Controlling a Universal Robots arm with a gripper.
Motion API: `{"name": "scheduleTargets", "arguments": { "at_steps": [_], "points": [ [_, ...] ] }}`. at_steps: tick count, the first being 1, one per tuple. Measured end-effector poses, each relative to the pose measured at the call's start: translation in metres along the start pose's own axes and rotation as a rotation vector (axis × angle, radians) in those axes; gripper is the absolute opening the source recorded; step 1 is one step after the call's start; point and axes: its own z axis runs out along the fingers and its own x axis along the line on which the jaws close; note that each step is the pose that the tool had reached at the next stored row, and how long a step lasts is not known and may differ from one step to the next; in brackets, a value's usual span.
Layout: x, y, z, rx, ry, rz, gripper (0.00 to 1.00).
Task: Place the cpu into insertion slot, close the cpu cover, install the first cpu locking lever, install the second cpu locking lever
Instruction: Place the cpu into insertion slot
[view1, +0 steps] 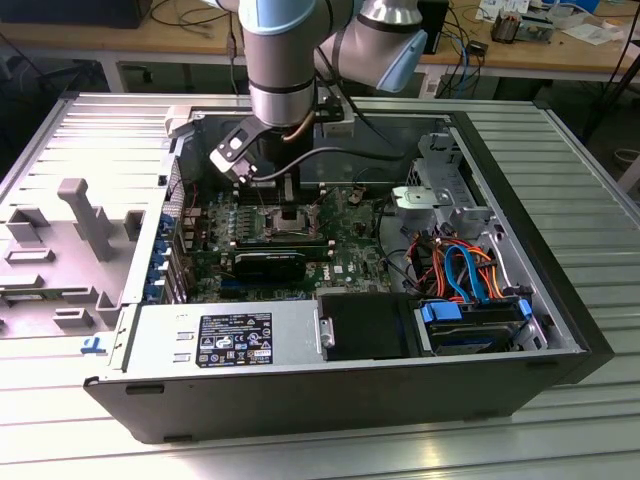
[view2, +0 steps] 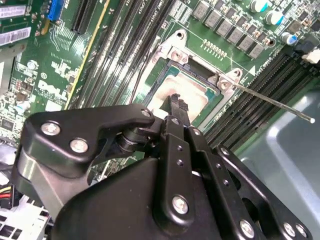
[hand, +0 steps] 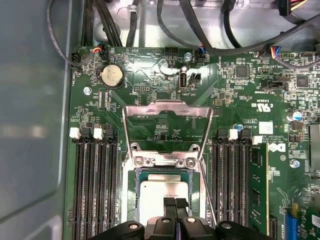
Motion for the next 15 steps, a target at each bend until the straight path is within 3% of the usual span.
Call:
{"name": "scheduleTargets", "arguments": {
  "at_steps": [1,2,3,6,9,15],
  "points": [
    [0.0000,0.0004,-0.0001,0.0006,0.0001,0.000,0.11],
    [-0.0001,0.0021,-0.0001,0.0073,0.0000,0.000,0.11],
    [-0.0002,0.0055,0.0000,0.0327,0.0000,-0.001,0.11],
    [-0.0003,0.0097,0.0002,0.0662,-0.0033,-0.002,0.11],
    [-0.0004,0.0108,-0.0019,0.0682,-0.0071,-0.002,0.11],
    [-0.0008,0.0119,-0.0179,0.0681,-0.0074,-0.002,0.11]
  ]
}}
